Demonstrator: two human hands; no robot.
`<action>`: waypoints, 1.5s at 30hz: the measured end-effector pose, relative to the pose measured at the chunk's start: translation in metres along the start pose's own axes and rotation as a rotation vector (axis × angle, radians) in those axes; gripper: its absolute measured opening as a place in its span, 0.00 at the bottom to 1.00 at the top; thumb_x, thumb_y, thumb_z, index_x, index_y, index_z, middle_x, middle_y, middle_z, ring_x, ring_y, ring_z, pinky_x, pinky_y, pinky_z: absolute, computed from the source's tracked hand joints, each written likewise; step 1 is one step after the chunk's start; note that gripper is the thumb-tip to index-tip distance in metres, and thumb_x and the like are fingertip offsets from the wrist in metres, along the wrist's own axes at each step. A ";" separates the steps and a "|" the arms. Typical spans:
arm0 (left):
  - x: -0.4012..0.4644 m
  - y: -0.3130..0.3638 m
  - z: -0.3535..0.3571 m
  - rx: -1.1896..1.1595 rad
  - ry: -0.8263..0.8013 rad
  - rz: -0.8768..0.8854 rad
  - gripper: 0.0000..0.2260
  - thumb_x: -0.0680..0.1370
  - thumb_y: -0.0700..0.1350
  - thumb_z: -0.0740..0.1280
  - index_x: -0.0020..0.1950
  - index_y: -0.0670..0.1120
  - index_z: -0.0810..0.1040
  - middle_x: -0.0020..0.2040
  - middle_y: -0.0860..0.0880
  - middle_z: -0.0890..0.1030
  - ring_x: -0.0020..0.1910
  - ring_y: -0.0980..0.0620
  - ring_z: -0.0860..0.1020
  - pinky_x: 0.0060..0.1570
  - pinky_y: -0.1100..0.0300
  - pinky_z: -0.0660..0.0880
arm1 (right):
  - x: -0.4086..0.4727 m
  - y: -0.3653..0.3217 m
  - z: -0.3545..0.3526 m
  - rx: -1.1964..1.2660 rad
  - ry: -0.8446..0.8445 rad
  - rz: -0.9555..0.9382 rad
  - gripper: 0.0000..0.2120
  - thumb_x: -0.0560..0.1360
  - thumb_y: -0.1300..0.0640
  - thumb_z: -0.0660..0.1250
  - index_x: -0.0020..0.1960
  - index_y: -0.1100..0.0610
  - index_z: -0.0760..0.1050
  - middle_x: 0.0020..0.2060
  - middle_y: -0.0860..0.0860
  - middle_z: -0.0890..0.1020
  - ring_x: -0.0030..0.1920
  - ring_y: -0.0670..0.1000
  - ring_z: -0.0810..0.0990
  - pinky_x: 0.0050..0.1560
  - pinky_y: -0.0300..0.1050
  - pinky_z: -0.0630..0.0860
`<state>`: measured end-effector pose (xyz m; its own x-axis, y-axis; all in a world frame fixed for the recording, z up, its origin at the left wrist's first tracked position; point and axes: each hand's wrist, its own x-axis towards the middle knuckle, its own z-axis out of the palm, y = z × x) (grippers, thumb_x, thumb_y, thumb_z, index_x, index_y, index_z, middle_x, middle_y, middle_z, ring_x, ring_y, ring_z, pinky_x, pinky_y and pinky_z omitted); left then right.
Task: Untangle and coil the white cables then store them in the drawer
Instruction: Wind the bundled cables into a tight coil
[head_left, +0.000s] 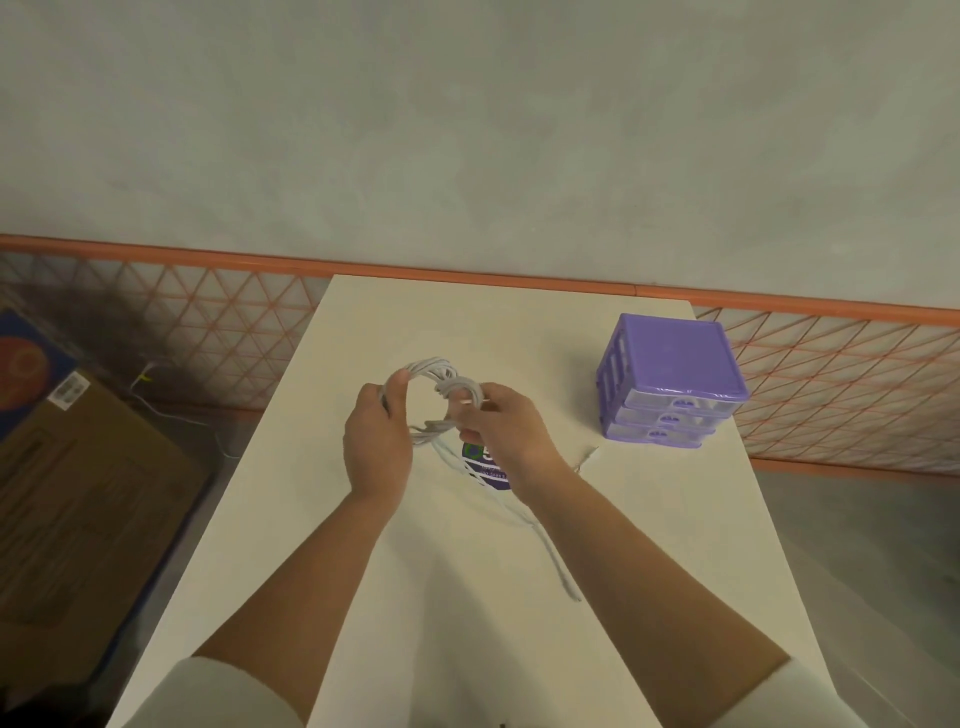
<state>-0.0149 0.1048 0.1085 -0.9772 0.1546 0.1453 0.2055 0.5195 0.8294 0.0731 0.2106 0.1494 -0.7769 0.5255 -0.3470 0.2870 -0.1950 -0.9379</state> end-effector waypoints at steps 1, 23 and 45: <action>0.003 0.000 -0.001 0.020 0.015 0.017 0.24 0.81 0.61 0.54 0.43 0.39 0.71 0.34 0.47 0.74 0.37 0.40 0.75 0.35 0.51 0.70 | -0.001 -0.001 0.001 0.029 0.033 -0.029 0.04 0.74 0.62 0.70 0.48 0.59 0.83 0.32 0.47 0.79 0.36 0.49 0.76 0.44 0.40 0.76; 0.032 0.003 -0.014 0.058 0.167 0.162 0.21 0.82 0.58 0.56 0.43 0.41 0.69 0.32 0.48 0.71 0.33 0.43 0.72 0.33 0.54 0.66 | 0.004 0.012 -0.038 0.449 0.012 0.215 0.09 0.76 0.55 0.70 0.47 0.62 0.75 0.21 0.49 0.65 0.24 0.52 0.75 0.34 0.44 0.76; 0.044 0.006 -0.023 -0.018 0.208 0.134 0.24 0.81 0.60 0.55 0.48 0.38 0.74 0.34 0.48 0.74 0.36 0.45 0.74 0.35 0.54 0.71 | 0.017 0.040 -0.072 0.057 0.356 0.256 0.24 0.74 0.40 0.68 0.32 0.55 0.63 0.21 0.48 0.65 0.22 0.48 0.64 0.25 0.39 0.60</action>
<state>-0.0579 0.0958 0.1323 -0.9314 0.0440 0.3614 0.3352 0.4910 0.8041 0.1119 0.2713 0.1057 -0.4406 0.7050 -0.5557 0.4057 -0.3958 -0.8238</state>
